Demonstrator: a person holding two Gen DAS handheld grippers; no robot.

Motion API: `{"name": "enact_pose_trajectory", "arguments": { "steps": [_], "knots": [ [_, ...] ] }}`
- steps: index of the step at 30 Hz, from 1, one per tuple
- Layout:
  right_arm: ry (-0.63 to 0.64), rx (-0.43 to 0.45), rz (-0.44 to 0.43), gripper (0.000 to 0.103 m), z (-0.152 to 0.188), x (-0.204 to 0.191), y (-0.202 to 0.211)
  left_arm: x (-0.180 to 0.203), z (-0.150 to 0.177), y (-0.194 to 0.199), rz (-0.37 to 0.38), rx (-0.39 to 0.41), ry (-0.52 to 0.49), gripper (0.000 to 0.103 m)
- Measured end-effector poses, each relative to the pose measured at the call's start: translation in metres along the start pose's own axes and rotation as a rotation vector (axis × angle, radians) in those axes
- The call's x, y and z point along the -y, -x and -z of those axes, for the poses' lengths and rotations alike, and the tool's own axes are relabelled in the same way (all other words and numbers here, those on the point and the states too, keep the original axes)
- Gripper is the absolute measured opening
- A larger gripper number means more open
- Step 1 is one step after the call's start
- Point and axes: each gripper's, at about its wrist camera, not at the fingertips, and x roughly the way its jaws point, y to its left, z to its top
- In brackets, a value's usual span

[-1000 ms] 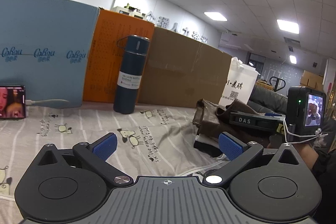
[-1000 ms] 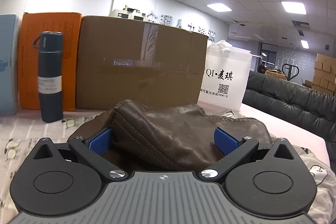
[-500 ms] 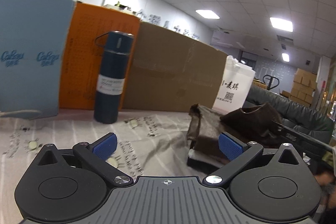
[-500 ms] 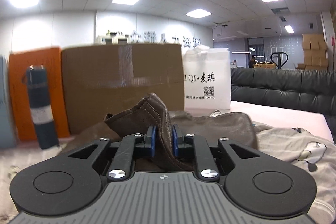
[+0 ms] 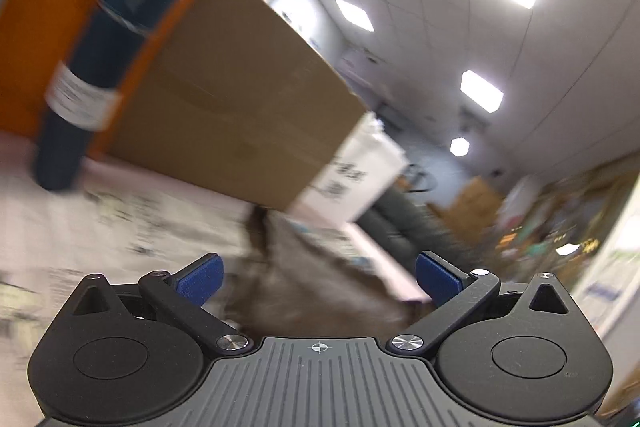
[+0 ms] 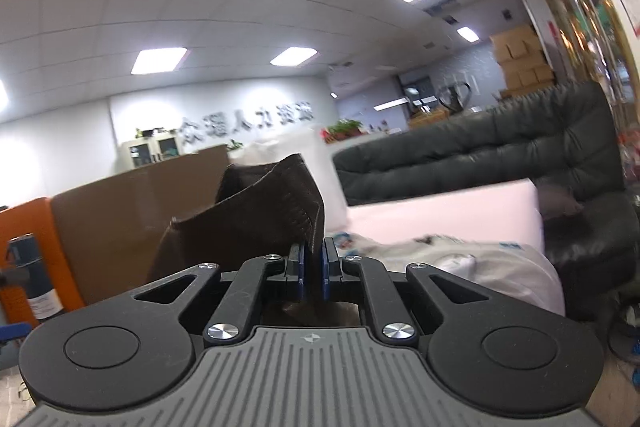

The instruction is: Fold clothes

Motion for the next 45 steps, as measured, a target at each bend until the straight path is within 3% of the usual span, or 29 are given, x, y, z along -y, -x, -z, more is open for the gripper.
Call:
{"name": "enact_pose_trajectory", "arguments": {
  "steps": [4,6,9,11,16,19,21,22,23,25,26,27,29,32,39,45],
  "knots": [
    [-0.073,-0.034,0.012,0.008,0.004,0.026,-0.003,0.002,-0.003,-0.036,-0.009,-0.076,-0.009,0.103],
    [-0.121,-0.057,-0.014,0.015,0.006,0.036,-0.004,0.002,-0.003,-0.053,-0.020,-0.121,-0.018,0.103],
    [-0.139,-0.062,-0.073,0.036,0.007,0.041,-0.005,0.003,0.000,-0.067,0.004,-0.150,-0.027,0.103],
    [-0.131,-0.054,-0.120,0.067,0.005,0.042,-0.005,0.004,0.001,-0.073,0.032,-0.160,-0.017,0.103],
    [-0.112,-0.070,-0.152,0.083,0.007,0.037,-0.014,0.016,0.005,-0.090,0.087,-0.185,-0.035,0.103],
    [-0.144,-0.116,-0.135,0.088,0.014,0.040,-0.026,0.031,0.015,-0.102,0.024,-0.225,-0.132,0.101],
    [-0.174,-0.148,-0.125,0.090,0.019,0.043,-0.034,0.042,0.026,-0.105,-0.032,-0.227,-0.236,0.086],
    [-0.181,-0.157,-0.119,0.090,0.020,0.045,-0.038,0.047,0.032,-0.105,-0.058,-0.225,-0.292,0.070],
    [-0.189,-0.161,-0.104,0.090,0.021,0.045,-0.040,0.051,0.038,-0.104,-0.083,-0.220,-0.351,0.048],
    [-0.205,-0.167,-0.071,0.084,0.022,0.046,-0.045,0.059,0.049,-0.100,-0.125,-0.211,-0.461,0.024],
    [-0.210,-0.160,-0.051,0.071,0.022,0.046,-0.046,0.062,0.053,-0.094,-0.126,-0.198,-0.497,0.015],
    [-0.200,-0.154,-0.030,0.061,0.021,0.045,-0.046,0.064,0.057,-0.088,-0.123,-0.184,-0.527,0.014],
    [-0.172,-0.143,0.003,0.032,0.019,0.043,-0.047,0.068,0.063,-0.072,-0.095,-0.153,-0.552,0.008],
    [-0.140,-0.114,0.007,0.012,0.012,0.037,-0.042,0.076,0.061,-0.045,-0.047,-0.089,-0.543,0.004],
    [-0.061,0.062,-0.143,0.006,-0.035,-0.008,0.006,0.096,0.048,0.017,0.069,0.074,-0.491,0.003],
    [-0.017,0.129,-0.328,0.005,-0.063,-0.061,0.045,0.096,0.031,0.092,0.058,0.247,-0.440,0.003]
  ]
}}
